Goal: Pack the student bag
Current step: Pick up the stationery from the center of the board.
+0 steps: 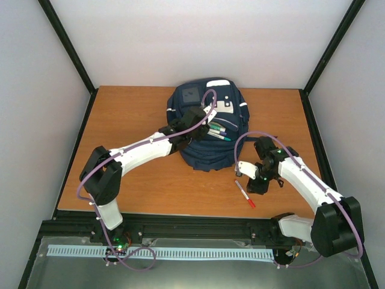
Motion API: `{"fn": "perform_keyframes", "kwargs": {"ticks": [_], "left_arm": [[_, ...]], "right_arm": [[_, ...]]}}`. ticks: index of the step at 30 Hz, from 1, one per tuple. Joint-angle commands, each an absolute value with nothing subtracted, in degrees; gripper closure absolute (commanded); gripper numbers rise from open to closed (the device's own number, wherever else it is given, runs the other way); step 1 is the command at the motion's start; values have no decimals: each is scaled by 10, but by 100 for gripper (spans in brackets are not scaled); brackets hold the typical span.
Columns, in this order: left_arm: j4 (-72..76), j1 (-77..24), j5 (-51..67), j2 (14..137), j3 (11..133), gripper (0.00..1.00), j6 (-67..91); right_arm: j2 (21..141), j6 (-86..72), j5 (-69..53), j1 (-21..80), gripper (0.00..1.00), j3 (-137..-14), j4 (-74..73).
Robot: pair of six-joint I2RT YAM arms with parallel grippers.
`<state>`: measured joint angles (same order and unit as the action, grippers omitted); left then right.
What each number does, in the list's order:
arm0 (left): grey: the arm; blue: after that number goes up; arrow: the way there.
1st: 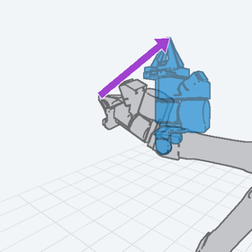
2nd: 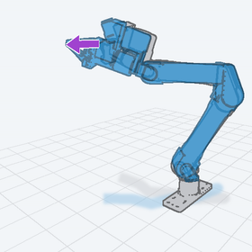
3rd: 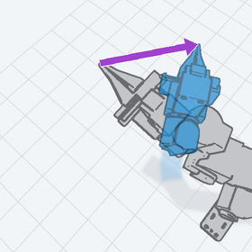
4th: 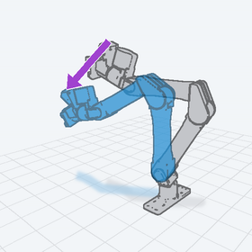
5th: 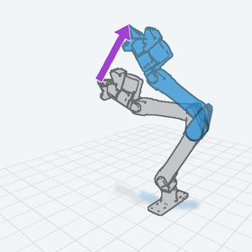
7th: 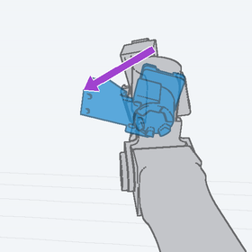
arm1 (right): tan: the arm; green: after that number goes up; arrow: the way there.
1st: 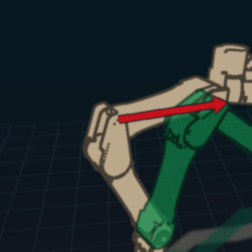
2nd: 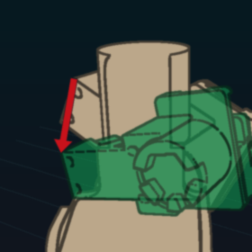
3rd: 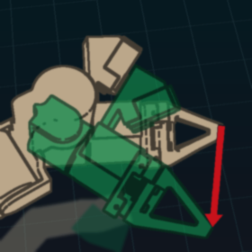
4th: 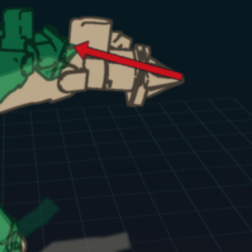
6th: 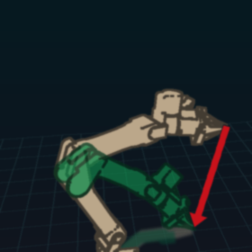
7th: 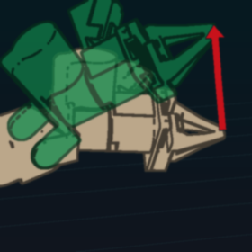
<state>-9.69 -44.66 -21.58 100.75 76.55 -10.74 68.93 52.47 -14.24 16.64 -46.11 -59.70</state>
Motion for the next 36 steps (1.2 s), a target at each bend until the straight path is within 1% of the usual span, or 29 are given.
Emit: {"fn": "perform_keyframes", "kwargs": {"ticks": [1, 10, 14, 18, 24, 29, 32, 36], "left_arm": [[-110, -443, -205, 1006, 814, 52, -78], [-125, -443, -197, 1011, 824, 52, -72], [-127, -443, -196, 1014, 826, 52, -71], [-128, -443, -196, 1014, 827, 52, -70], [-132, -443, -194, 1016, 829, 52, -65], [-137, -443, -189, 1017, 833, 52, -62], [-138, -443, -189, 1017, 833, 52, -62], [-139, -443, -188, 1017, 833, 52, -63]], "right_arm": [[696, 557, -129, 170, 45, -442, -620], [751, 541, -139, 206, 42, -426, -594], [760, 514, -108, 235, 42, -410, -543], [775, 492, -62, 254, 43, -396, -497], [796, 478, -43, 272, 47, -389, -465], [810, 475, -10, 281, 53, -382, -450], [807, 488, 22, 281, 60, -374, -441], [795, 504, 55, 281, 72, -370, -439]]}}
